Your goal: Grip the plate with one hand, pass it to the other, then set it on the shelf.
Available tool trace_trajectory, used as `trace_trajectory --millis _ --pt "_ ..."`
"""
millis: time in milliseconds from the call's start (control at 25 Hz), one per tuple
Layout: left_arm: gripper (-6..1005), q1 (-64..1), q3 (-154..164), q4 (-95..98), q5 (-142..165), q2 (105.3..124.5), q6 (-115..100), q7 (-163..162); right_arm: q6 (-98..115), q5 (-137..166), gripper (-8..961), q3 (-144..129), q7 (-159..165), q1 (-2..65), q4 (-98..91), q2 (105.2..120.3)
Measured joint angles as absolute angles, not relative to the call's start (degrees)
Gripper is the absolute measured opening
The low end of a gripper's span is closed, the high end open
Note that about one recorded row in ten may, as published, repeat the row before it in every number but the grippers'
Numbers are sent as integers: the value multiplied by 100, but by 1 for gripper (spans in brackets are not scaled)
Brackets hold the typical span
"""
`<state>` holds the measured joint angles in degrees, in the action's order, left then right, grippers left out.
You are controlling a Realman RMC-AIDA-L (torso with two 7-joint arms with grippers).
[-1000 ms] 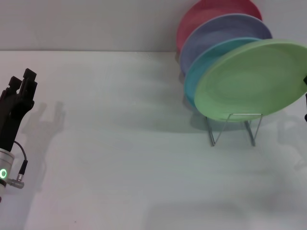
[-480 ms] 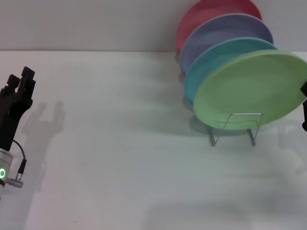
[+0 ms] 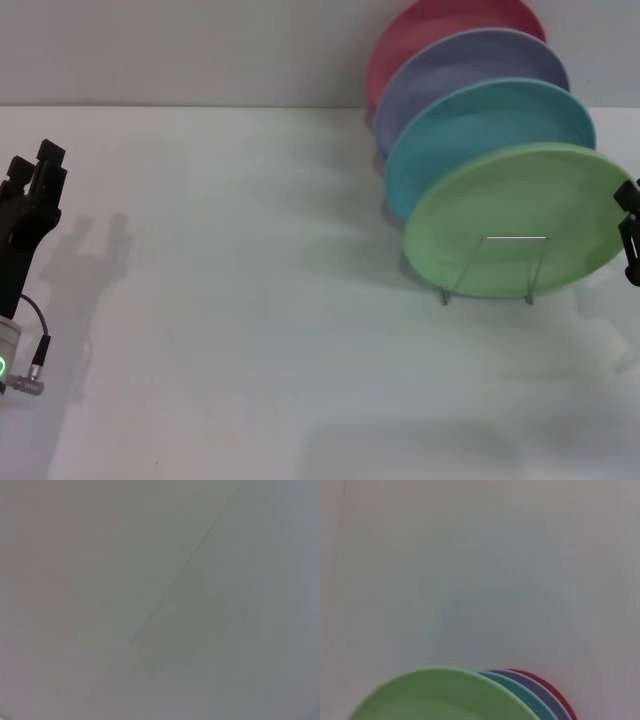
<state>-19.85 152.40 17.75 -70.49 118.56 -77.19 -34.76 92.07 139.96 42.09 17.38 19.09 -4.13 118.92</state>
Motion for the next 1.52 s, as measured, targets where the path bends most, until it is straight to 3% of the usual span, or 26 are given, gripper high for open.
trace_trajectory --millis 560,720,920,1160,1320,1520 --pt "523 -1948 15220 1740 -6973 11837 -7813 -3551 10301 13928 348 4327 1840 1524 -167 11892" --pt "523 -1942 15191 1610 -6902 11829 -8021 -3459 11238 13523 349 4658 2017 1138 186 11896" --pt "524 -1995 15196 1246 -6585 11833 -8532 -2899 11215 12769 393 4877 2371 1139 173 11885" --pt "621 -1975 15017 1047 -6467 11803 -8733 -2426 10812 12024 501 5070 3755 1366 -401 11782" --pt "686 -2030 14959 838 -6497 11814 -8750 -2371 10635 11497 629 5197 3667 1418 -409 11894" --pt "832 -2103 14876 754 -6501 11822 -8741 -2086 10100 11378 629 5214 3598 1471 -181 11916"
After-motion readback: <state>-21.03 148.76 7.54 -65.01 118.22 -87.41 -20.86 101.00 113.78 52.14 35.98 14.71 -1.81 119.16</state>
